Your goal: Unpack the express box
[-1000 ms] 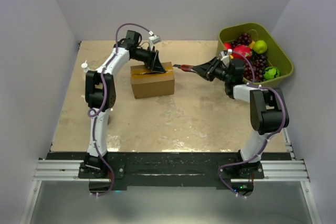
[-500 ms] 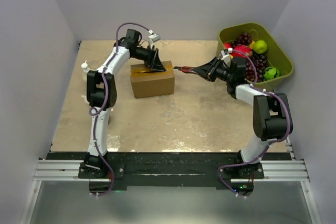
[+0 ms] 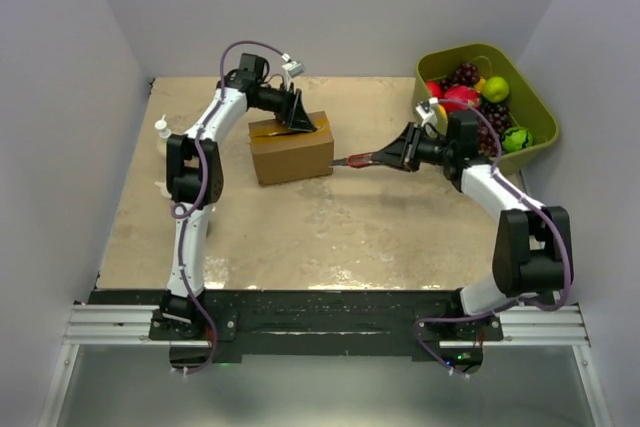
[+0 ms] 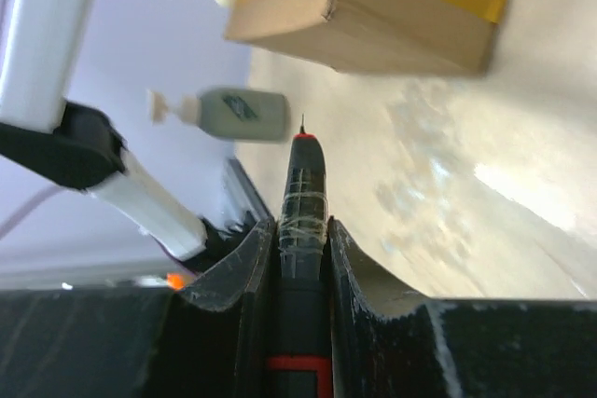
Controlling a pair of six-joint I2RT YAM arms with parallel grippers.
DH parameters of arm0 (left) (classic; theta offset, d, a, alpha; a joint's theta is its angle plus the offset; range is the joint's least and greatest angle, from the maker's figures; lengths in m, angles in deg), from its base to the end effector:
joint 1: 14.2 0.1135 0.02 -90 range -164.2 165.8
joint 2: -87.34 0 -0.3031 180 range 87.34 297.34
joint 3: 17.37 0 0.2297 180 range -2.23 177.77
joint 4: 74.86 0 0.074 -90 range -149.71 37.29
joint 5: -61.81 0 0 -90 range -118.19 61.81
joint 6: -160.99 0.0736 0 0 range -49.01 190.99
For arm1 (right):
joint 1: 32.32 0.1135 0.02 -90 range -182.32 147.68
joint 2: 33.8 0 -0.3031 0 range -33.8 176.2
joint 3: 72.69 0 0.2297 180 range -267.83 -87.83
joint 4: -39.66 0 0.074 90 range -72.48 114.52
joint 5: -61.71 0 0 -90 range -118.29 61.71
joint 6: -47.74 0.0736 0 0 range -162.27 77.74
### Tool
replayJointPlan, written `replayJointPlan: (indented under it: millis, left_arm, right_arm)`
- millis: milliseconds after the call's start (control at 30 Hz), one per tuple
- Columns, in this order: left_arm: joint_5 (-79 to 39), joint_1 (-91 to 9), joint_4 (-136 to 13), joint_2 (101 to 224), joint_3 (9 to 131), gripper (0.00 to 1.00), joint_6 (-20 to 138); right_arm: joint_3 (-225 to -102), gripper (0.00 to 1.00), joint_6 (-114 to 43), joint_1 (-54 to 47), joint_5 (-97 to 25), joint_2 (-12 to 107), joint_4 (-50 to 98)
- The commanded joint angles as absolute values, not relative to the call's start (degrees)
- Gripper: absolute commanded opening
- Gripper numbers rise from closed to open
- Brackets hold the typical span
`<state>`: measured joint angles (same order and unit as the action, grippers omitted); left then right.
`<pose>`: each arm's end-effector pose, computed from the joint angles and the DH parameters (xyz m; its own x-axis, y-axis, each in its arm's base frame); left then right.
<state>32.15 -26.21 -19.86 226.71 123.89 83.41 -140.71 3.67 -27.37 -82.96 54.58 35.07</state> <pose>0.5206 -0.1761 0.2301 -0.6321 0.2433 -0.7357 0.7671 0.3309 -0.5496 0.3260 0.0885 0.2874 -0.8576 0.3428 -0.3834 -0.2453 0.3825 0.8908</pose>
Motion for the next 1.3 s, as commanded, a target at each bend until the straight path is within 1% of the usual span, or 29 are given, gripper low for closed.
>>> replayJointPlan:
  millis: [0, 33, 67, 100, 133, 167, 233, 267, 300, 400, 433, 467, 533, 567, 700, 733, 800, 900, 933, 967, 1000, 1033, 1067, 1100, 1133, 1167, 1200, 1233, 1267]
  left_arm:
    - [23.3, -25.01, -21.74, 231.13, 123.02, 0.71, 89.18]
    - [24.01, -25.18, -21.92, 230.69, 122.84, 0.72, 89.35]
    - [24.54, -25.27, -22.1, 229.73, 122.66, 0.74, 89.53]
    - [25.15, -25.36, -23.05, 229.02, 121.79, 0.76, 89.36]
    - [25.51, -25.45, -23.67, 228.32, 121.17, 0.77, 89.09]
    - [25.77, -25.45, -24.2, 226.66, 120.64, 0.79, 89.09]
    - [25.6, -25.54, -25.87, 224.81, 119.33, 0.81, 89.0]
    - [25.51, -25.45, -26.4, 222.88, 118.89, 0.82, 88.92]
    - [25.25, -25.45, -27.1, 221.91, 118.01, 0.83, 89.18]
    - [23.94, -25.45, -29.64, 217.51, 115.21, 0.87, 89.18]
    - [23.76, -25.36, -30.26, 216.46, 114.32, 0.88, 89.09]
    - [23.49, -25.36, -31.05, 214.45, 113.35, 0.89, 89.0]
    - [22.88, -25.36, -33.87, 212.5, 110.1, 0.89, 87.69]
    - [22.79, -25.27, -34.4, 211.19, 109.4, 0.89, 87.16]
    - [25.76, -25.01, -36.94, 208.37, 105.8, 0.89, 83.47]
    - [26.3, -25.01, -37.3, 207.4, 105.09, 0.89, 83.29]
    - [26.65, -25.01, -37.48, 206.52, 104.47, 0.89, 82.68]
    - [24.65, -25.01, -35.82, 204.15, 104.47, 0.9, 85.65]
    - [24.02, -24.92, -35.03, 203.27, 104.47, 0.91, 87.06]
    - [22.71, -24.83, -32.67, 203.0, 104.73, 0.91, 90.12]
    - [22.09, -24.75, -31.34, 202.83, 104.91, 0.91, 91.62]
    - [21.82, -24.66, -29.93, 202.65, 105.08, 0.91, 94.77]
    - [21.04, -24.57, -27.4, 202.56, 105.26, 0.91, 96.02]
    - [20.33, -24.48, -26.07, 202.56, 105.52, 0.91, 97.25]
    - [19.72, -24.48, -24.57, 202.82, 105.96, 0.91, 99.61]
    - [18.84, -24.48, -21.51, 203.08, 107.18, 0.91, 100.94]
    - [17.87, -24.48, -20.09, 203.44, 107.8, 0.91, 102.35]
    - [16.56, -24.48, -17.73, 203.61, 108.76, 0.91, 104.71]
    - [13.94, -24.48, -16.66, 203.79, 109.21, 0.91, 105.87]
  right_arm:
    - [-152.84, 0.0, -20.42, -32.14, -85.08, 48.39, 15.41]
    - [-155.92, 0.0, -26.47, -32.14, -82.37, 47.77, 9.64]
    - [-159.51, 0.0, -36.54, -32.14, -79.82, 46.29, 8.8]
    - [-160.07, 0.0, -41.34, -31.36, -73.35, 45.58, 8.35]
    - [-160.16, 0.0, -47.56, -28.66, -70.24, 44.79, 7.22]
    - [-158.34, 0.0, -58.5, -26.97, -66.47, 44.17, 7.47]
    - [-154.91, 0.0, -68.59, -22.51, -58.38, 42.76, 9.04]
    - [-150.72, 0.0, -75.77, -21.08, -55.47, 42.49, 10.36]
    - [-148.67, 0.0, -79.06, -19.76, -50.48, 42.32, 11.5]
    - [-140.06, 0.0, -89.88, -14.49, -41.24, 43.19, 18.61]
    - [-137.86, 0.0, -92.86, -12.13, -35.72, 43.8, 22.64]
    - [-133.23, 0.0, -97.24, -11.06, -32.45, 44.16, 26.07]
    - [-129.07, 0.0, -101.13, -9.21, -27.35, 45.73, 34.67]
    - [-126.35, 0.0, -104.2, -8.86, -26.27, 46.18, 36.81]
    - [-122.65, 0.0, -110.19, -5.7, -22.4, 47.24, 41.91]
    - [-120.63, 0.03, -112.73, -5.25, -22.31, 46.28, 43.4]
    - [-119.04, 0.06, -115.46, -4.11, -23.97, 44.96, 42.29]
    - [-115.61, 0.32, -121.18, -3.93, -28.19, 41.62, 35.98]
    - [-115.17, 0.58, -121.63, -4.19, -28.2, 41.18, 34.82]
    - [-115.51, 0.65, -121.72, -4.37, -28.2, 41.61, 33.67]
    - [-116.13, 0.82, -121.46, -5.24, -28.2, 41.79, 31.49]
    - [-117.87, 0.85, -120.76, -5.6, -28.11, 41.7, 30.16]
    - [-119.46, 0.9, -120.23, -7.17, -32.11, 39.7, 27.54]
    - [-122.0, 0.99, -119.53, -8.57, -36.24, 38.2, 17.94]
    - [-127.85, 0.99, -116.65, -10.07, -40.46, 36.36, 13.49]
    - [-130.69, 0.99, -113.75, -12.52, -44.94, 34.16, 10.58]
    - [-133.77, 0.99, -108.06, -12.89, -49.33, 33.79, 5.33]
    - [-141.37, 0.99, -105.57, -13.07, -50.95, 34.14, 2.14]
    - [-145.62, 0.99, -102.85, -13.85, -52.27, 36.23, -1.28]
